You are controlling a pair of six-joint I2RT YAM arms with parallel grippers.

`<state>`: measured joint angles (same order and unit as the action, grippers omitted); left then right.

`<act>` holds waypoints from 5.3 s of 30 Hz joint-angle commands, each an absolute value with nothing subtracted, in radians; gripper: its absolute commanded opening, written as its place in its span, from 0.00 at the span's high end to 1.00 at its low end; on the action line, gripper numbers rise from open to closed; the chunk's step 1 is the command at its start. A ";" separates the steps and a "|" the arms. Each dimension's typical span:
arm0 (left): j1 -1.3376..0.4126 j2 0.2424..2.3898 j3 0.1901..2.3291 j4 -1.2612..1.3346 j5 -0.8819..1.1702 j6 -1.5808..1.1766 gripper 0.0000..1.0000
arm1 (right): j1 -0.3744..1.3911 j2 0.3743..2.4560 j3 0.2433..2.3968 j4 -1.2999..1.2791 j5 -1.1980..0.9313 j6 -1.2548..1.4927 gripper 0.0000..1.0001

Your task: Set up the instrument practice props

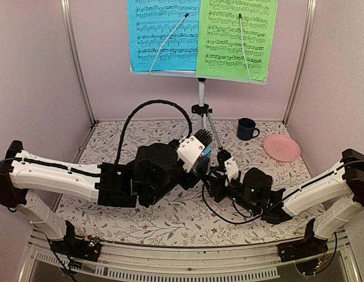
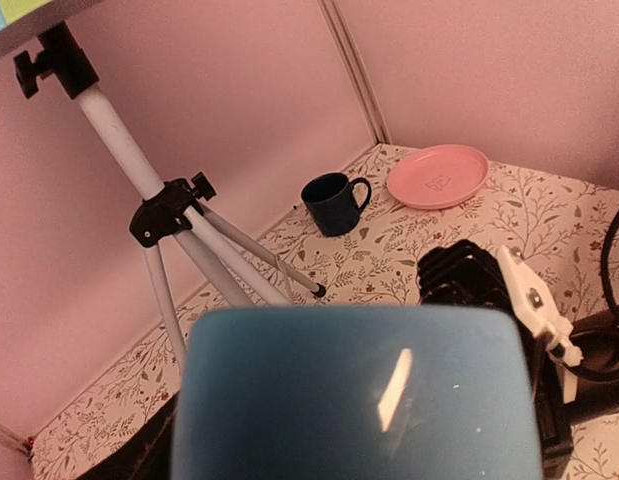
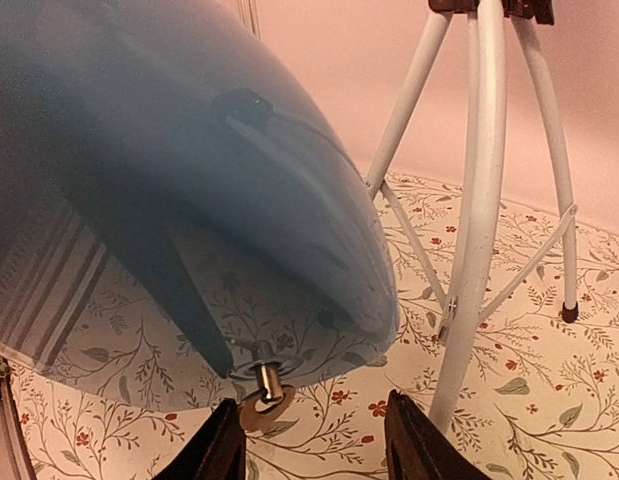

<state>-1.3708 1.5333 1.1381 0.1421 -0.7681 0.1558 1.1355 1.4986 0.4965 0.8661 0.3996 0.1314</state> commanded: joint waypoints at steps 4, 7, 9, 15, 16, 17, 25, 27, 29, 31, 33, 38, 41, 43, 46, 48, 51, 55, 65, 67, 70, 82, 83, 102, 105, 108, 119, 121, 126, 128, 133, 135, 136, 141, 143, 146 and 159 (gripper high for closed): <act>-1.387 1.538 1.207 0.183 -0.784 0.170 1.00 | 1.164 1.484 0.517 0.916 0.474 0.040 0.54; -1.386 1.542 1.210 0.182 -0.773 0.166 1.00 | 1.167 1.493 0.522 0.919 0.460 0.022 0.58; -1.385 1.543 1.211 0.180 -0.770 0.163 1.00 | 1.174 1.498 0.528 0.920 0.465 0.012 0.62; -1.385 1.552 1.218 0.172 -0.759 0.160 1.00 | 1.207 1.515 0.551 0.920 0.525 -0.076 0.73; -1.384 1.552 1.218 0.173 -0.759 0.160 1.00 | 1.207 1.517 0.549 0.920 0.531 -0.079 0.76; -1.386 1.551 1.218 0.173 -0.758 0.160 1.00 | 1.207 1.517 0.550 0.920 0.536 -0.078 0.78; -1.383 1.511 1.172 0.231 -0.723 0.157 1.00 | 1.208 1.504 0.541 0.919 0.567 -0.043 1.00; -1.383 1.494 1.143 0.267 -0.697 0.161 1.00 | 1.206 1.489 0.536 0.920 0.556 -0.028 1.00; -1.383 1.480 1.110 0.304 -0.672 0.161 1.00 | 1.201 1.466 0.527 0.928 0.527 -0.006 1.00; -1.384 1.468 1.078 0.335 -0.656 0.159 1.00 | 1.184 1.434 0.513 0.932 0.480 0.071 1.00; -1.384 1.452 1.040 0.374 -0.642 0.160 1.00 | 1.161 1.397 0.499 0.932 0.433 0.140 1.00; -1.384 1.395 0.924 0.535 -0.586 0.173 1.00 | 1.108 1.330 0.486 0.938 0.302 0.306 1.00; -1.384 1.371 0.865 0.638 -0.544 0.197 1.00 | 1.081 1.312 0.483 0.955 0.234 0.380 1.00; -1.384 1.363 0.835 0.697 -0.533 0.211 1.00 | 1.066 1.305 0.479 0.964 0.209 0.449 1.00; -1.385 1.364 0.797 0.754 -0.518 0.228 1.00 | 1.043 1.298 0.464 0.995 0.173 0.539 1.00; -1.384 1.372 0.790 0.761 -0.516 0.228 1.00 | 1.029 1.302 0.449 1.028 0.147 0.618 1.00; -1.372 1.385 0.801 0.725 -0.515 0.189 1.00 | 1.028 1.315 0.445 1.035 0.119 0.669 1.00; -1.304 1.422 0.875 0.531 -0.466 0.052 1.00 | 1.028 1.350 0.450 1.010 0.037 0.647 1.00; -1.155 1.505 0.836 0.526 -0.226 -0.106 1.00 | 1.027 1.241 0.333 0.871 -0.064 0.566 0.20; -1.146 1.547 0.843 0.534 -0.178 -0.091 1.00 | 1.027 1.192 0.312 0.833 -0.046 0.552 0.10; -1.137 1.620 0.866 0.531 -0.112 -0.094 1.00 | 1.026 1.129 0.312 0.749 -0.008 0.540 0.03; -1.126 1.741 0.902 0.529 0.008 -0.131 0.74 | 0.973 1.055 0.457 0.458 -0.018 0.538 0.01; -1.125 1.735 0.901 0.525 0.013 -0.133 0.65 | 0.972 1.056 0.472 0.439 -0.015 0.539 0.01; -1.119 1.490 0.737 0.541 0.066 -0.066 0.24 | 0.968 1.206 0.668 0.256 -0.028 0.556 0.00; -1.114 1.503 0.742 0.551 0.085 -0.065 0.30 | 0.958 1.241 0.683 0.235 -0.038 0.566 0.01; -1.109 1.520 0.744 0.568 0.089 -0.066 0.34 | 0.953 1.264 0.683 0.236 -0.055 0.582 0.02; -1.086 1.552 0.733 0.628 0.115 -0.090 0.55 | 0.944 1.269 0.635 0.237 -0.052 0.606 0.05; -1.084 1.547 0.723 0.630 0.122 -0.091 0.60 | 0.944 1.274 0.627 0.236 -0.046 0.606 0.05; -1.083 1.521 0.682 0.650 0.134 -0.086 0.74 | 0.945 1.289 0.602 0.231 -0.020 0.601 0.06; -1.084 1.508 0.661 0.668 0.135 -0.080 0.79 | 0.945 1.295 0.589 0.230 -0.010 0.603 0.07; -1.083 1.492 0.625 0.701 0.139 -0.061 0.85 | 0.942 1.319 0.566 0.227 0.006 0.600 0.08; -1.083 1.494 0.626 0.698 0.135 -0.052 0.86 | 0.940 1.330 0.563 0.222 0.009 0.595 0.08; -1.084 1.495 0.629 0.697 0.134 -0.049 0.86 | 0.941 1.335 0.561 0.220 0.010 0.590 0.08; -1.085 1.491 0.634 0.717 0.137 -0.040 0.88 | 0.940 1.347 0.550 0.205 0.033 0.575 0.08; -1.091 1.476 0.625 0.737 0.144 -0.034 0.89 | 0.937 1.347 0.531 0.206 0.053 0.569 0.08; -1.098 1.452 0.608 0.775 0.143 -0.016 0.91 | 0.922 1.356 0.488 0.225 0.063 0.565 0.09; -1.074 1.322 0.539 0.695 0.073 -0.095 0.96 | 0.913 1.355 0.473 0.242 0.049 0.539 0.09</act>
<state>-1.0958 1.4265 0.5735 0.7452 0.1181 -0.0383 0.9409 1.3159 0.5312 0.5365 -0.0315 0.6048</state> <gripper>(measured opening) 0.406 0.908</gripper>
